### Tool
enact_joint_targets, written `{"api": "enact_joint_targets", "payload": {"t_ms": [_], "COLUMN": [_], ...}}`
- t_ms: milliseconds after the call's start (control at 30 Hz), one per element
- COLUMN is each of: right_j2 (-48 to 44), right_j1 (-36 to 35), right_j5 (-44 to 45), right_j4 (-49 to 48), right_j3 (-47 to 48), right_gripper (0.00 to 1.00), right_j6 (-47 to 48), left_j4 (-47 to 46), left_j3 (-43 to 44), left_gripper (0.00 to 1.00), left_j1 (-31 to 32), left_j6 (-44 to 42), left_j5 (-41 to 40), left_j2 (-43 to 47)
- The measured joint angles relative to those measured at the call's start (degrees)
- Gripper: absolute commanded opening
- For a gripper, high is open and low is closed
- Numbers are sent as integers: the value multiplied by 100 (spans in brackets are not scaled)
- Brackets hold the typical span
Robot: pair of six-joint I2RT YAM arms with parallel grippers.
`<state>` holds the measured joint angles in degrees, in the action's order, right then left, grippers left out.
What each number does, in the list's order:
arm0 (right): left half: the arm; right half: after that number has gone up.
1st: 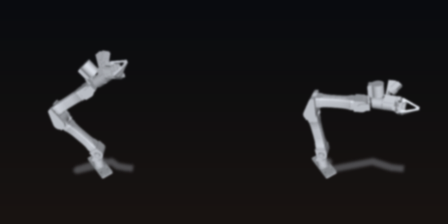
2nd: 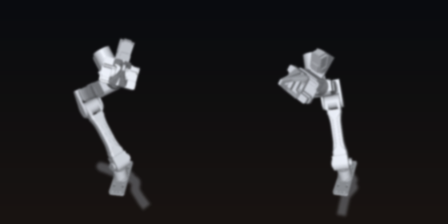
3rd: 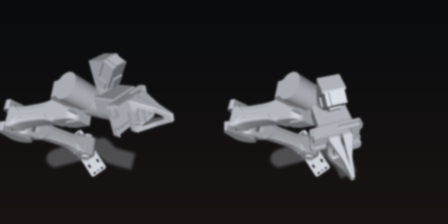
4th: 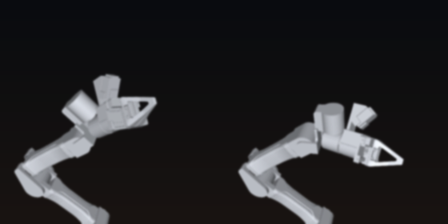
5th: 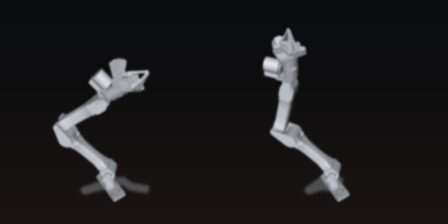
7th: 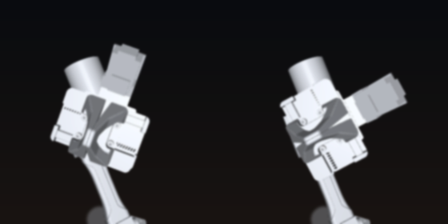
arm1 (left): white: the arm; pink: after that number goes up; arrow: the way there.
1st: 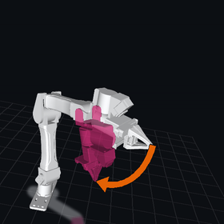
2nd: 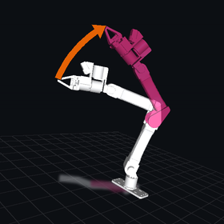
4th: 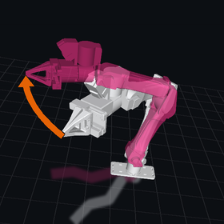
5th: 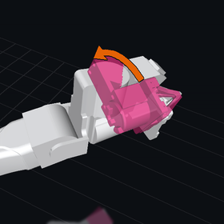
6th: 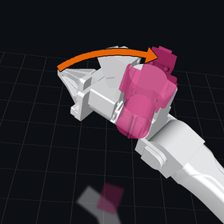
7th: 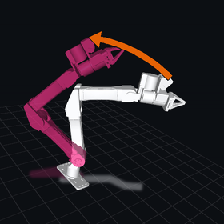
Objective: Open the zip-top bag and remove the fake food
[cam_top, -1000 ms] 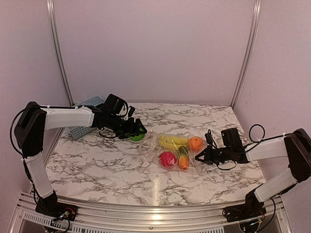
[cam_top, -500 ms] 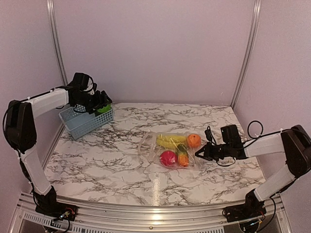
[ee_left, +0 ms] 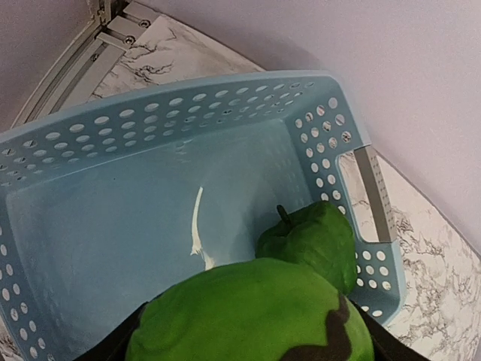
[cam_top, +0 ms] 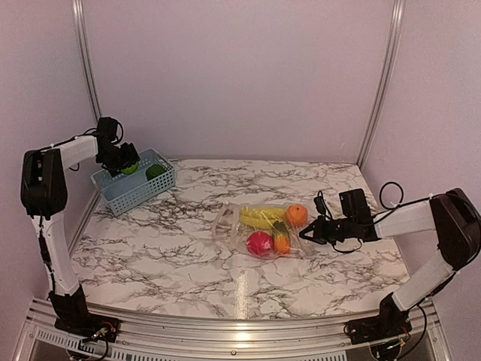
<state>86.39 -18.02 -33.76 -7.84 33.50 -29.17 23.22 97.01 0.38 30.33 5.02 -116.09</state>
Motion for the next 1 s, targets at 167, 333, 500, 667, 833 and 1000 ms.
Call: {"api": "enact_joint_targets", "payload": {"t_ms": [167, 333, 500, 667, 833, 1000], "right_j2": [155, 337, 507, 728, 927, 1016], "right_j1": [4, 4, 7, 7, 7, 7], "right_j5": [-72, -114, -149, -175, -186, -203], "right_j4": [22, 61, 74, 70, 57, 52], "right_j3": [101, 273, 490, 730, 981, 1106], "right_gripper": [0, 0, 0, 0, 0, 0], "right_j6": [33, 37, 31, 24, 26, 37], "left_j4": [262, 428, 623, 708, 748, 817], "left_j3": [516, 756, 1207, 1582, 1659, 1593], "left_gripper": [65, 73, 87, 95, 98, 95], "left_j1": [-4, -2, -118, -192, -210, -203], "left_j6": [-74, -79, -153, -278, -350, -407], "left_j5": [-205, -437, -540, -509, -332, -81], "left_j2": [-809, -1209, -1499, -1611, -1609, -1427]}}
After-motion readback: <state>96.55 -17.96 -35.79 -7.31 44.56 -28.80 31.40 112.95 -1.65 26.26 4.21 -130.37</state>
